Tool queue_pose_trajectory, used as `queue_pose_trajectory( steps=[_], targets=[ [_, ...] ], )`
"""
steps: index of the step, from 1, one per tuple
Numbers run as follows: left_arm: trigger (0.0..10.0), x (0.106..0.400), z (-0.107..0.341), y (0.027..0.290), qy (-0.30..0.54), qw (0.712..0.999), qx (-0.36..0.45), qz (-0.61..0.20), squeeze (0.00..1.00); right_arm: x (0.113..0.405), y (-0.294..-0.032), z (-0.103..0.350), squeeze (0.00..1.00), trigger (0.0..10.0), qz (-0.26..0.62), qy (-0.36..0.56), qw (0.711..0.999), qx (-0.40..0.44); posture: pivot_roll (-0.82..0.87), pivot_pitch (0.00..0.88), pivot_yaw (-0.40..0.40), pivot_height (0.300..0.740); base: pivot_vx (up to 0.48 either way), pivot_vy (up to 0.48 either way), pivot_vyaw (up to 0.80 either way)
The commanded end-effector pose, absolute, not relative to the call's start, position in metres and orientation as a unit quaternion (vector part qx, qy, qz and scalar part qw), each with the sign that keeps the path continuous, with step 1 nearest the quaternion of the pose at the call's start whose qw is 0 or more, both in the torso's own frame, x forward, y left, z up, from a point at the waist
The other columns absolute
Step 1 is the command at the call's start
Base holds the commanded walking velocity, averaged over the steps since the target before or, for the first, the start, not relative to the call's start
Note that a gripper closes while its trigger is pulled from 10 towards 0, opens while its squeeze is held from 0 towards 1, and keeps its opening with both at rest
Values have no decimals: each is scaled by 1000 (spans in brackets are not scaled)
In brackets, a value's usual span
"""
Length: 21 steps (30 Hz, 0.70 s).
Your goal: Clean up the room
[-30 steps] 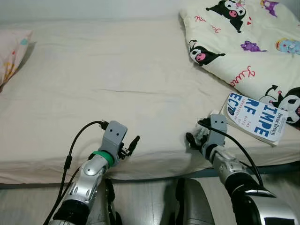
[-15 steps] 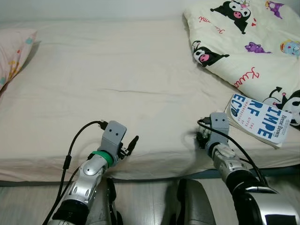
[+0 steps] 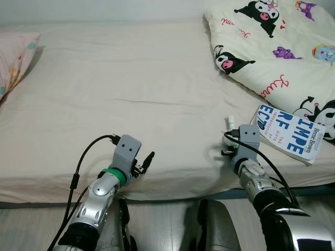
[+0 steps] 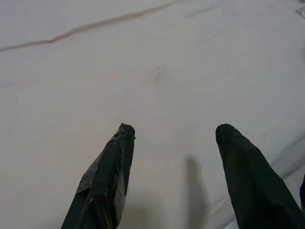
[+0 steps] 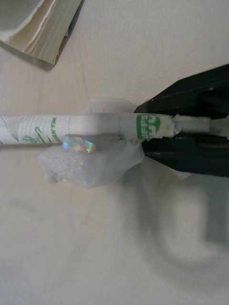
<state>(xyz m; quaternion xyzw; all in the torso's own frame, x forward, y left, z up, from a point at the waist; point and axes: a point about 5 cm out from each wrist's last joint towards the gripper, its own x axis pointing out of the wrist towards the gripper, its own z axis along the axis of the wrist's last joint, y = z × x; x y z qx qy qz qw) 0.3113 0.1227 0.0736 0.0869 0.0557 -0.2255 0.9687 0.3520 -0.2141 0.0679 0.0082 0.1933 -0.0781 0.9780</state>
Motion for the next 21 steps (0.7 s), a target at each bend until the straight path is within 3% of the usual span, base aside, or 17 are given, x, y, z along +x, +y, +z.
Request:
queue_pose_trajectory(
  steps=[1,10,11,17,21],
  targets=[
    [10000,307,66,126,74,968,88,-222,0,346,-217,61,0,0,-84,201,976,18,58,108,62,561,0,0,0],
    [10000,308,75,128,56,972,72,-216,0,355,-203,89,0,0,-37,66,997,27,34,104,53,561,0,0,0],
    [10000,310,80,130,48,974,65,-210,0,349,-197,96,0,10000,-19,20,1000,14,5,90,42,561,0,0,0],
    [10000,317,98,130,17,979,39,-198,0,319,-179,106,0,10000,16,-68,997,-25,-34,76,27,561,0,0,0],
    [10000,320,107,128,6,981,21,-193,0,307,-179,99,0,10000,12,-81,996,-46,-38,64,22,566,0,0,0]
  ],
)
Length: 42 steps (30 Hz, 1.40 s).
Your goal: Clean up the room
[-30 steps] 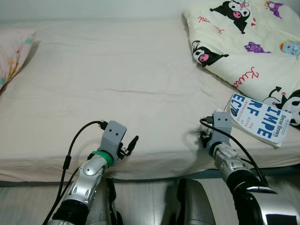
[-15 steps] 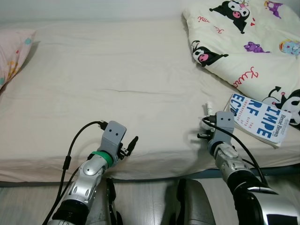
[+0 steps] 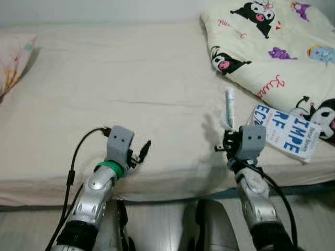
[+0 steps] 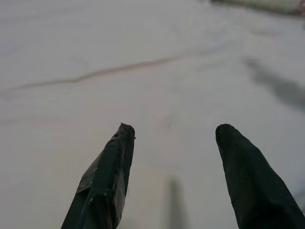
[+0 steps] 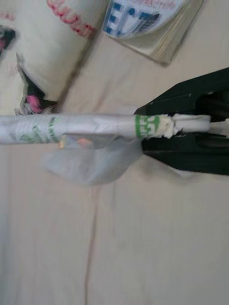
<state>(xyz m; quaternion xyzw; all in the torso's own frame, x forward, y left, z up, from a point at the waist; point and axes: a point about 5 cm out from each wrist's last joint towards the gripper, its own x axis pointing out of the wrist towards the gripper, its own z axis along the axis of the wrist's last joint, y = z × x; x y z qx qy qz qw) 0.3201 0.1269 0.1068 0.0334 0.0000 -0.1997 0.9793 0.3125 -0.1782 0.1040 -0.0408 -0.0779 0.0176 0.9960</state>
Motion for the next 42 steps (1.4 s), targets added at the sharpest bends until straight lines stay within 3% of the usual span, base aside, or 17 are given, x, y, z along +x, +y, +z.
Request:
queue_pose_trajectory(
  steps=[1,8,25,42],
  targets=[
    [10000,320,107,128,6,981,21,-193,0,307,-179,99,0,10000,12,-81,996,-46,-38,64,22,566,0,0,0],
    [10000,323,107,146,23,990,-44,-130,0,303,-185,94,0,10000,1,-82,996,-44,-21,53,12,596,0,0,0],
    [10000,315,105,144,17,988,19,-154,0,308,-184,99,0,10000,10,-76,996,-50,4,38,8,656,0,0,0],
    [10000,316,99,136,40,986,22,-162,0,309,-185,98,0,10000,5,-69,996,-50,2,34,13,711,0,0,0]
  ],
)
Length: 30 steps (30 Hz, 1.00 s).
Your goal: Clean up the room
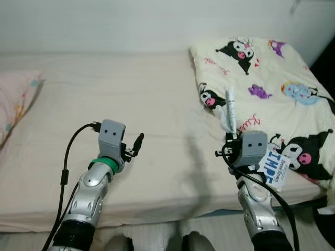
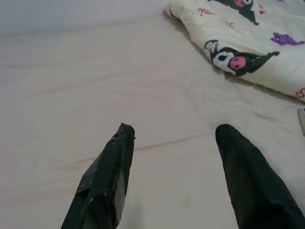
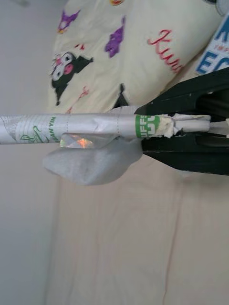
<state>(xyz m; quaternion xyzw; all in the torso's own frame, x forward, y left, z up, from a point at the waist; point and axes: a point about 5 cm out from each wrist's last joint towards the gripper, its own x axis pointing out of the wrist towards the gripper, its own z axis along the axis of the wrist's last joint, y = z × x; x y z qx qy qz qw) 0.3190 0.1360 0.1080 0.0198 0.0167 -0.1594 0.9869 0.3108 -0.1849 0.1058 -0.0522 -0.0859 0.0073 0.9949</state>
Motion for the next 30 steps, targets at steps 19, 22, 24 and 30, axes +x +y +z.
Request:
queue_pose_trajectory(
  steps=[19,22,24,30],
  targets=[
    [10000,310,88,136,41,981,67,-178,0,319,-171,100,0,10000,2,-67,997,-48,7,34,32,726,0,0,0],
    [10000,311,88,136,38,981,67,-177,0,321,-167,101,0,10000,5,-69,996,-48,6,33,33,726,0,0,0],
    [10000,311,89,137,30,982,76,-172,0,322,-165,101,0,10000,6,-69,996,-47,5,33,35,726,0,0,0],
    [10000,309,86,136,28,981,80,-173,0,323,-161,101,0,10000,7,-69,997,-47,6,33,35,726,-227,0,0]
  ],
)
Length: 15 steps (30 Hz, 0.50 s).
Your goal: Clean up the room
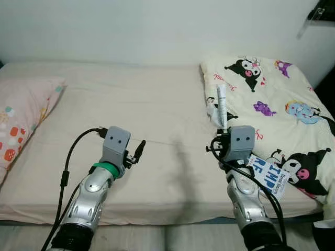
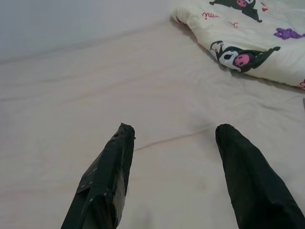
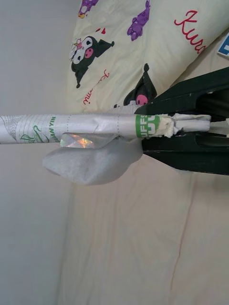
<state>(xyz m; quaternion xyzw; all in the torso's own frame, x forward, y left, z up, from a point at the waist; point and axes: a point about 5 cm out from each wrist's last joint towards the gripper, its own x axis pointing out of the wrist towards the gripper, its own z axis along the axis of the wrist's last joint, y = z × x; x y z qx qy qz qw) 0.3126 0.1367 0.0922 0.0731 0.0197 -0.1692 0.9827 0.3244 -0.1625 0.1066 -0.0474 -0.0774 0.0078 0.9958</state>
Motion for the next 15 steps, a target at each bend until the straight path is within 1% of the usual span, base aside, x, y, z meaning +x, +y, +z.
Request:
queue_pose_trajectory(
  steps=[1,15],
  targets=[
    [10000,309,86,136,28,981,80,-173,0,323,-161,101,0,10000,7,-69,997,-47,6,33,35,726,-345,0,0],
    [10000,310,87,135,21,982,76,-170,0,325,-159,103,0,10000,9,-73,996,-44,8,37,34,726,-349,0,0]
  ],
)
